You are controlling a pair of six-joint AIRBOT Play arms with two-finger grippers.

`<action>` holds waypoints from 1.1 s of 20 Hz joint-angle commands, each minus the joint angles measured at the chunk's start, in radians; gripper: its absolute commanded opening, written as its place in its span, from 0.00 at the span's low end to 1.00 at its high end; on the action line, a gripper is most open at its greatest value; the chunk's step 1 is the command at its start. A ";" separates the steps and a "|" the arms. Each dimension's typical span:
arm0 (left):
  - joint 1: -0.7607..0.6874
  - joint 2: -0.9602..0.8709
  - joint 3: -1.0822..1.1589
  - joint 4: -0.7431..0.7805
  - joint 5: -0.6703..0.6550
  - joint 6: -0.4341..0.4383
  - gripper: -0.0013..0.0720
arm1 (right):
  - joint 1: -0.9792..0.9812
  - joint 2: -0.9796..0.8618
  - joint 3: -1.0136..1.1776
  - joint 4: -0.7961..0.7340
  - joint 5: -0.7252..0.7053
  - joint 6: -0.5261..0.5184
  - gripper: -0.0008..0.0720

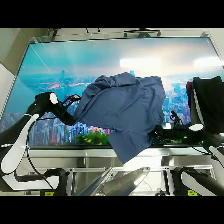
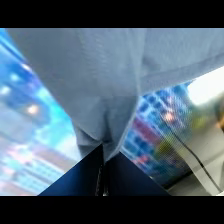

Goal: Fold the shirts.

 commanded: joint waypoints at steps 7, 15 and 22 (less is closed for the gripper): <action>0.016 0.102 0.076 -0.145 -0.093 -0.069 0.05 | -0.003 0.058 0.062 0.075 0.177 -0.056 0.04; 0.442 0.523 0.344 -1.579 -0.204 0.118 0.05 | -0.307 0.428 0.866 0.460 0.538 -0.078 0.04; 1.143 0.682 0.574 -2.152 -0.008 -0.106 0.05 | -0.606 0.444 1.570 0.489 0.326 -0.042 0.04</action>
